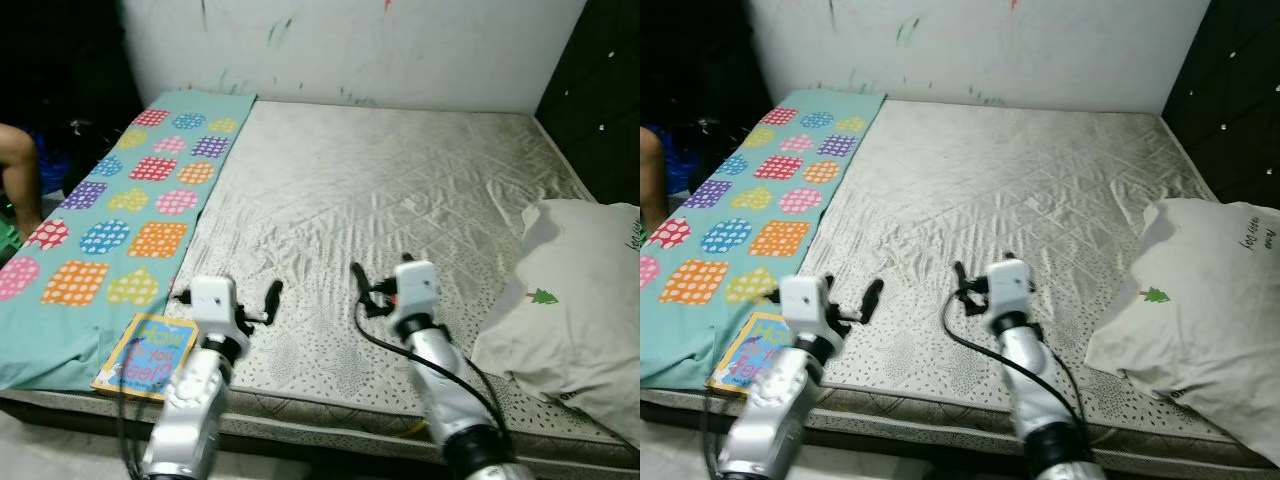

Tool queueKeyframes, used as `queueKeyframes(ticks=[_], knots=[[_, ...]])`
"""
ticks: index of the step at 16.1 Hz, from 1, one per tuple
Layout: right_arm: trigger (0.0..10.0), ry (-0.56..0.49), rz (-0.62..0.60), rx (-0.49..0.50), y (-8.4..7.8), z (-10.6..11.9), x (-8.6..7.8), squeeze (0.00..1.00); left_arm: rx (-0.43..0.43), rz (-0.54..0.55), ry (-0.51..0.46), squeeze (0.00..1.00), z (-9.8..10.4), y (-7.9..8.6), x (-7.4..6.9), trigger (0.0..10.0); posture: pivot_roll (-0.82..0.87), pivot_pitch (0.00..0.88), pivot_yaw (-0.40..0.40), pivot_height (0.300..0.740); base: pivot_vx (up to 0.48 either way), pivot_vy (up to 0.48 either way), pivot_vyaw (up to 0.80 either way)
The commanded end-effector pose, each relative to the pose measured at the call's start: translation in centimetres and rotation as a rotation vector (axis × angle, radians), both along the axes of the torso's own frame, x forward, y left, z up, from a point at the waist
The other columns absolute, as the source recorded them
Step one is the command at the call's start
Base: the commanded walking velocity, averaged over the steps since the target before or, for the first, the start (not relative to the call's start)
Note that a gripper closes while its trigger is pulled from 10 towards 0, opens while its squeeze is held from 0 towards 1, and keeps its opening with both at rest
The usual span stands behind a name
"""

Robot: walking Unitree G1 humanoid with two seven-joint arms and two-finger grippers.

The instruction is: Clean up the room

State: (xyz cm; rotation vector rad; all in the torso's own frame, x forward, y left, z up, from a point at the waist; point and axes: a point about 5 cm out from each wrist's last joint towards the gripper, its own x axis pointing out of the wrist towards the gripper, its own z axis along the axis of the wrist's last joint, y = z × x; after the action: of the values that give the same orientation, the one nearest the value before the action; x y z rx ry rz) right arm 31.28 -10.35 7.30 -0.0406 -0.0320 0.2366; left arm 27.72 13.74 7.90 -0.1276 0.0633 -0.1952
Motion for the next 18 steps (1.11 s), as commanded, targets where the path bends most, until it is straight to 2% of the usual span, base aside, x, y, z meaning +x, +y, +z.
queueKeyframes(ticks=[1, 2, 4, 8, 12, 18], knots=[[10.0, 0.012, 0.012, -0.027, 0.1, -0.2, 0.1, 0.0, 0.014, 0.009, 0.013, 0.0, -0.2, 0.6, 0.0, 10.0, -0.01, 0.0, 0.032, 0.74, 0.0, 0.0, 0.0], [10.0, -0.003, 0.002, -0.046, -0.2, 0.0, 0.3, 0.0, 0.014, 0.01, 0.016, 0.0, -0.3, 0.7, -0.2, 10.0, -0.02, 0.0, 0.027, 0.74, 0.0, 0.0, 0.0], [10.0, -0.012, -0.043, -0.041, -1.8, 0.4, 0.5, 0.0, -0.003, 0.012, 0.033, 0.0, -0.9, 0.2, -0.8, 10.0, -0.05, 0.0, 0.005, 0.74, 0.0, 0.0, 0.0], [10.0, -0.007, -0.009, -0.084, -2.3, 0.1, 0.2, 0.0, -0.097, 0.061, 0.065, 0.0, -1.1, -0.6, 0.2, 10.0, -0.09, 0.0, -0.012, 0.74, 0.0, 0.0, 0.0], [10.0, -0.01, -0.017, -0.083, -2.0, 0.1, 0.1, 0.0, -0.095, 0.037, 0.086, 0.0, -1.4, -0.8, 0.3, 10.0, -0.09, 0.0, -0.001, 0.74, 0.0, 0.0, 0.0], [10.0, 0.049, 0.007, -0.126, -2.3, -0.8, 0.0, 0.0, -0.132, 0.077, 0.107, 0.0, -1.6, -0.5, 0.3, 10.0, -0.08, 0.0, -0.015, 0.74, 0.0, 0.0, 0.0]])
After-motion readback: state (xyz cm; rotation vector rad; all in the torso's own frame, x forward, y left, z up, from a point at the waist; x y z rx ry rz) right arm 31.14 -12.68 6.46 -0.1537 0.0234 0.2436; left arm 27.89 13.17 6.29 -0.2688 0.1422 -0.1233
